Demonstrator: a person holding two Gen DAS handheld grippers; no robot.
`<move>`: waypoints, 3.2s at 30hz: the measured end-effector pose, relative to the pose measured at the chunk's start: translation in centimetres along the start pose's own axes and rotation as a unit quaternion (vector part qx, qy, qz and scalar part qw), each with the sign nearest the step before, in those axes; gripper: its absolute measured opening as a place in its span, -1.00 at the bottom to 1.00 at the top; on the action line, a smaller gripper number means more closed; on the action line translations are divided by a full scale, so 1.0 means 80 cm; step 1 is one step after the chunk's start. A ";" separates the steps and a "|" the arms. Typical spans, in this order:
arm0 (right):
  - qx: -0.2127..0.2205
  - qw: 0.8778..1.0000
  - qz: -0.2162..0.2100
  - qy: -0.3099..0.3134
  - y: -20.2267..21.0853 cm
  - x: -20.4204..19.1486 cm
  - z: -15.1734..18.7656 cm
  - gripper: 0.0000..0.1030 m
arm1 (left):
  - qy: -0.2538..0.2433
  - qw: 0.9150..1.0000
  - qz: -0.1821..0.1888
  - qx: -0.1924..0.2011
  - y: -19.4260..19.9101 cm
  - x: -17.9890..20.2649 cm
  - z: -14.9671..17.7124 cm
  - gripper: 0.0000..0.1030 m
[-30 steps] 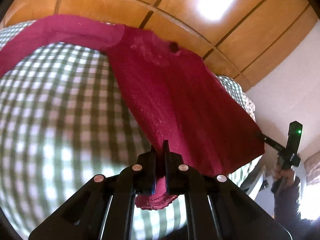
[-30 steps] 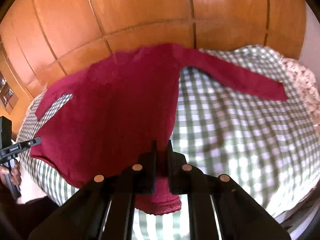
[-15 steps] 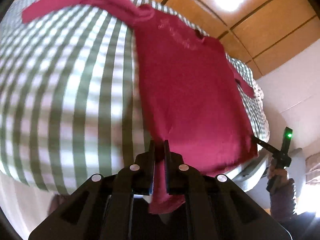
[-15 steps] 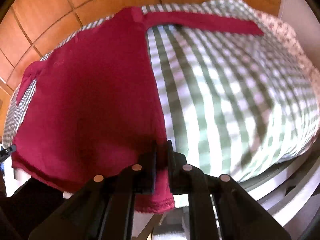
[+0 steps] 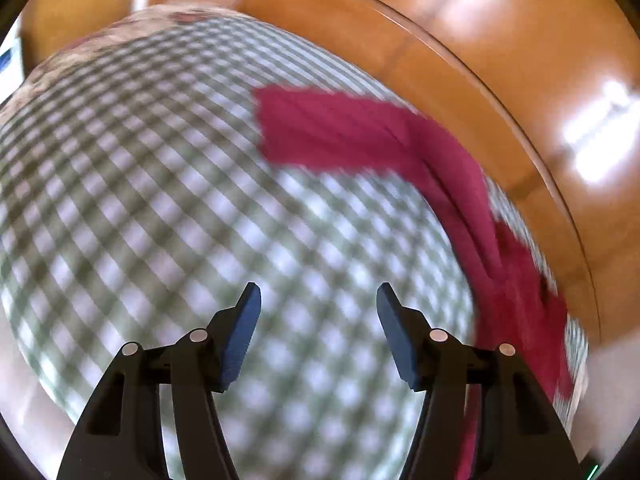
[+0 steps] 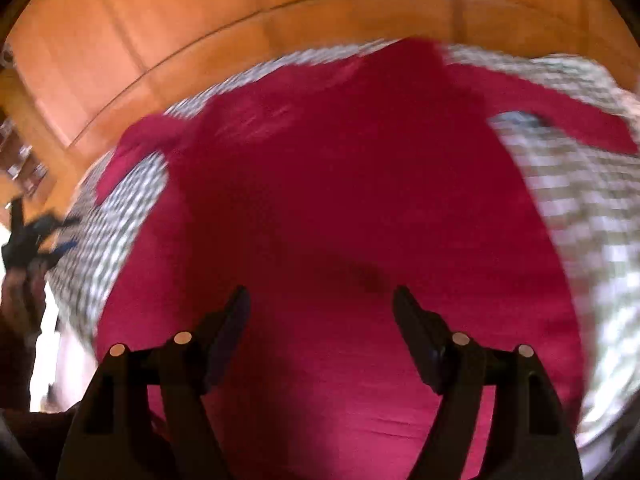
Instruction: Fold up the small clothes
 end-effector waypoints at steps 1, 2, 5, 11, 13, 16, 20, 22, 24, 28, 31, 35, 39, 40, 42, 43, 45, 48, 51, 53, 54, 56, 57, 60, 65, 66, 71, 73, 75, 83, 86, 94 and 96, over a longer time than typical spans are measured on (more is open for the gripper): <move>-0.007 1.000 -0.001 0.011 -0.014 -0.013 0.002 0.52 | 0.012 1.000 -0.016 0.013 -0.004 -0.014 -0.020 0.14; -0.008 1.000 0.004 0.020 -0.021 -0.018 0.005 0.68 | 0.011 0.999 -0.032 0.027 -0.006 -0.022 -0.037 0.19; -0.009 0.998 0.039 0.050 -0.040 -0.026 0.014 0.92 | -0.009 0.997 -0.056 0.044 -0.022 -0.031 -0.069 0.50; -0.007 0.997 0.054 0.056 -0.052 -0.021 0.016 0.97 | 0.031 0.999 -0.032 0.024 -0.078 -0.034 -0.096 0.47; -0.009 0.997 0.060 0.056 -0.055 -0.024 0.015 0.97 | 0.019 0.999 -0.023 0.027 -0.088 -0.020 -0.109 -0.11; -0.009 0.996 0.071 0.058 -0.057 -0.026 0.013 0.97 | -0.013 1.000 -0.024 -0.002 -0.109 -0.001 -0.120 -0.86; -0.009 0.996 0.072 0.053 -0.059 -0.026 0.010 0.97 | -0.033 0.999 -0.012 0.039 -0.058 0.012 -0.159 -0.88; -0.007 0.996 0.070 0.054 -0.059 -0.025 0.010 0.97 | -0.028 0.998 0.002 0.054 -0.023 0.007 -0.179 -0.88; -0.005 0.996 0.069 0.054 -0.059 -0.025 0.009 0.97 | -0.021 0.997 -0.001 0.068 0.013 -0.005 -0.197 -0.88; 0.000 0.996 0.068 0.054 -0.059 -0.024 0.010 0.97 | 0.000 0.995 -0.067 0.073 0.030 -0.042 -0.224 -1.00; 0.005 0.996 0.070 0.057 -0.058 -0.024 0.011 0.97 | -0.005 0.987 -0.150 0.055 -0.006 -0.070 -0.220 -1.00; 0.006 0.996 0.070 0.057 -0.056 -0.024 0.012 0.97 | 0.025 0.984 -0.178 0.016 -0.041 -0.087 -0.181 -0.93; 0.007 0.996 0.068 0.061 -0.054 -0.024 0.013 0.97 | 0.008 0.993 -0.115 0.028 -0.018 -0.041 -0.125 -0.03; 0.005 0.996 0.067 0.060 -0.053 -0.024 0.013 0.97 | -0.013 0.995 -0.093 0.043 -0.007 -0.017 -0.107 0.12; 0.000 0.996 0.064 0.058 -0.047 -0.023 0.011 0.96 | -0.063 0.994 -0.069 0.055 0.003 0.023 -0.077 0.15; 0.001 0.996 0.066 0.054 -0.041 -0.019 0.009 0.95 | -0.096 0.991 -0.065 0.059 0.004 0.046 -0.060 0.15; 0.015 0.996 0.081 0.036 -0.023 -0.004 0.006 0.95 | -0.135 0.987 -0.069 0.061 -0.003 0.076 -0.044 0.15; 0.037 0.994 0.100 -0.006 0.012 0.034 0.009 0.95 | -0.167 0.983 -0.060 0.052 -0.023 0.127 -0.030 0.15; 0.042 0.989 0.135 -0.050 0.044 0.083 0.032 0.95 | -0.178 0.980 -0.082 0.040 -0.047 0.153 -0.025 0.44; 0.024 0.986 0.145 -0.080 0.054 0.109 0.058 0.95 | -0.173 0.981 -0.091 0.016 -0.068 0.160 -0.018 0.40; 0.018 0.985 0.150 -0.089 0.057 0.118 0.072 0.95 | -0.160 0.984 -0.081 -0.004 -0.071 0.170 -0.006 0.38; 0.018 0.983 0.153 -0.098 0.065 0.128 0.092 0.96 | -0.167 0.985 -0.032 -0.008 -0.057 0.203 0.020 0.38; 0.018 0.983 0.151 -0.103 0.069 0.130 0.099 0.96 | -0.181 0.983 -0.022 -0.003 -0.051 0.217 0.031 0.39; 0.022 0.983 0.144 -0.109 0.074 0.129 0.099 0.95 | -0.249 0.968 0.024 0.007 -0.021 0.285 0.098 0.39; 0.056 0.984 0.125 -0.115 0.091 0.121 0.081 0.95 | -0.285 0.956 0.074 -0.008 -0.008 0.347 0.198 0.39; 0.066 0.983 0.125 -0.115 0.097 0.121 0.078 0.95 | -0.289 0.954 0.074 -0.012 -0.010 0.352 0.212 0.39; 0.089 0.980 0.122 -0.127 0.113 0.128 0.076 0.89 | -0.309 0.949 0.059 -0.028 -0.027 0.359 0.274 0.39; 0.093 0.978 0.121 -0.141 0.115 0.134 0.076 0.72 | -0.337 0.940 0.047 -0.004 -0.026 0.358 0.284 0.39; 0.100 0.975 0.121 -0.158 0.121 0.146 0.075 0.45 | -0.362 0.931 0.043 0.013 -0.025 0.353 0.290 0.39; 0.143 0.952 0.085 -0.256 0.161 0.229 0.047 0.28 | -0.377 0.924 0.067 0.027 -0.034 0.348 0.296 0.53; 0.167 0.938 0.082 -0.294 0.170 0.287 0.012 0.26 | -0.372 0.925 0.074 0.024 -0.036 0.348 0.295 0.54; 0.207 0.887 0.111 -0.398 0.164 0.459 -0.082 0.21 | -0.379 0.922 0.078 0.024 -0.039 0.349 0.301 0.68; 0.214 0.868 0.112 -0.434 0.162 0.501 -0.096 0.15 | -0.383 0.920 0.075 0.024 -0.040 0.351 0.303 0.71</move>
Point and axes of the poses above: each gripper's, at about its wrist camera, not at the fingertips, and y roughly against the way its jaws point, x to its right, z to its underside, the point moved 7 cm from there along -y, roughly the way its jaws point, and after that the axes turned 6 degrees about -z, right-handed, at the moved point
